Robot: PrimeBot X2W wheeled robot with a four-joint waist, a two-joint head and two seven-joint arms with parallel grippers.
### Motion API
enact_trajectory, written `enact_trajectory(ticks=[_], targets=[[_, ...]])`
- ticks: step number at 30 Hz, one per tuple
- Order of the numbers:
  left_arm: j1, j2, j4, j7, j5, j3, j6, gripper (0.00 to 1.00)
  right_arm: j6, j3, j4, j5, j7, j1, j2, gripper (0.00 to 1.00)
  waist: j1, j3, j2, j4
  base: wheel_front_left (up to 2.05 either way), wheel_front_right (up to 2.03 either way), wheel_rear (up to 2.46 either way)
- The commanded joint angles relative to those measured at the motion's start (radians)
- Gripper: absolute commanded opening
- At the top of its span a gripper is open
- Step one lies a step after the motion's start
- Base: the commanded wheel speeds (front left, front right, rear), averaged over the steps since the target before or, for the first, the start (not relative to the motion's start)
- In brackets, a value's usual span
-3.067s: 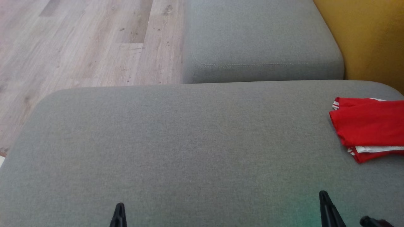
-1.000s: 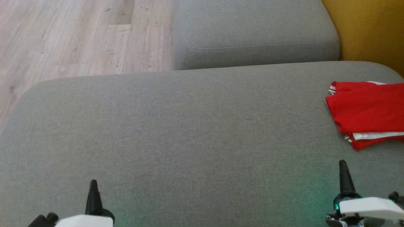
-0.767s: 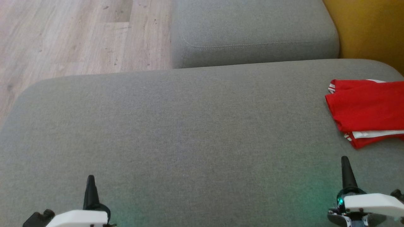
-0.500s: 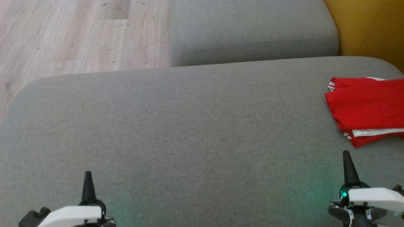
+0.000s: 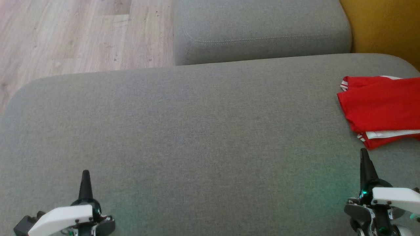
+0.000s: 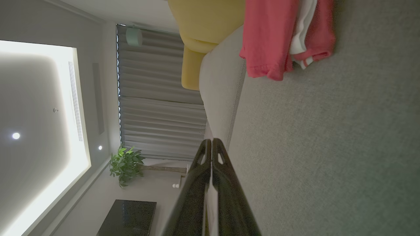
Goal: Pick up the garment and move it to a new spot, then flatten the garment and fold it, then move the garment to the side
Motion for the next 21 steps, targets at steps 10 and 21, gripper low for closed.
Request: enact_trajectory(ticks=[10,21], targets=[[-0.096,0.009,-0.013,0.038,-0.141,0.065,-0.028,0.0,0.004,-0.003,-0.02,0.138,0.036,-0.092,-0.021,0.0,0.0,0.014,0.0,-0.007,0.0,0.0,0.0],[-0.113,0.006,-0.006,0.055,-0.196,0.082,-0.036,0.0,0.004,-0.014,-0.016,0.191,0.053,-0.109,-0.019,0.0,0.0,0.02,0.0,-0.01,0.0,0.0,0.0]])
